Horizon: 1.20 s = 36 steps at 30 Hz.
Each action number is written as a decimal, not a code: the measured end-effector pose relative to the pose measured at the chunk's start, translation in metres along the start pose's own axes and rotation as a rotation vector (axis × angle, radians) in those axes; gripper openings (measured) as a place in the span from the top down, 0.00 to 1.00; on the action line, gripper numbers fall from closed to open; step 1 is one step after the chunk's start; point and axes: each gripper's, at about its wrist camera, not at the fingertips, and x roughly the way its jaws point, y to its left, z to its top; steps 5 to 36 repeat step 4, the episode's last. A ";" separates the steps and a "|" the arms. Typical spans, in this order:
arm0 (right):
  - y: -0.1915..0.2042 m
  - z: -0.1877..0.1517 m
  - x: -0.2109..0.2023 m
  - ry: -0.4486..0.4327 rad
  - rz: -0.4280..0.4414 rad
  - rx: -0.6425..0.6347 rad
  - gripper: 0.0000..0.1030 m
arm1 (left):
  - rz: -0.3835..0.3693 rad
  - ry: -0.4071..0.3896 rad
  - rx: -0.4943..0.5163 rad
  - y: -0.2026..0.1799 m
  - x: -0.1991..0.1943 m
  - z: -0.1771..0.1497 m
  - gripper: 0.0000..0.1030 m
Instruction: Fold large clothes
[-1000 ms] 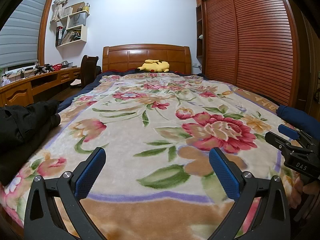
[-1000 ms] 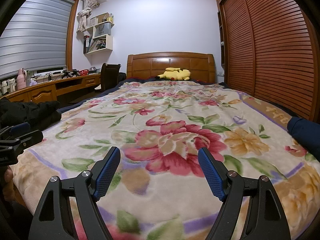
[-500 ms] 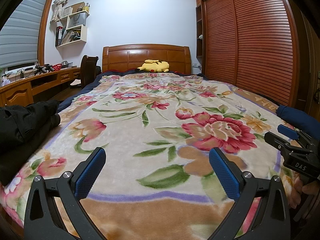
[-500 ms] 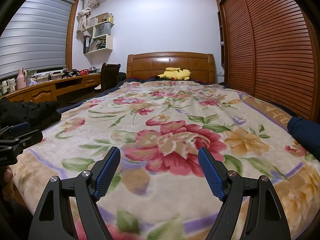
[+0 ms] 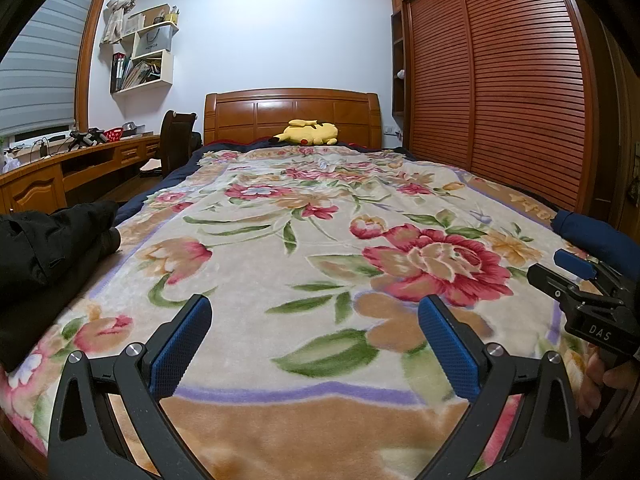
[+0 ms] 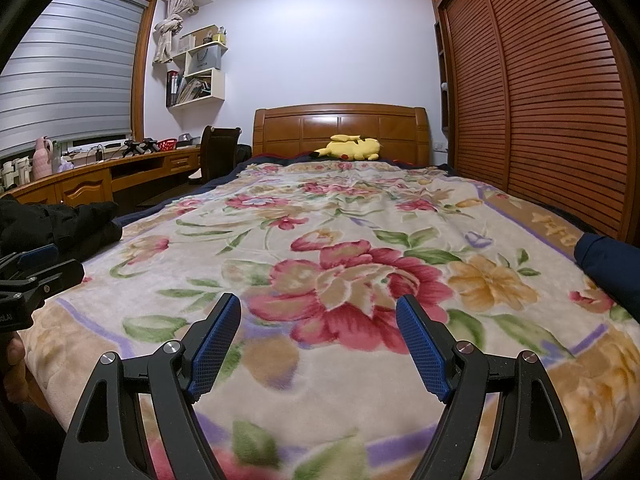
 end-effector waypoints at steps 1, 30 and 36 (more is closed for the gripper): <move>0.000 0.000 0.000 0.000 0.000 0.000 0.21 | 0.000 0.000 0.000 0.000 0.000 0.000 0.00; 0.000 0.001 0.000 0.001 0.000 0.001 0.21 | -0.002 0.000 -0.002 0.000 0.000 0.000 0.00; 0.000 0.001 0.000 0.001 0.000 0.001 0.21 | -0.002 0.000 -0.002 0.000 0.000 0.000 0.00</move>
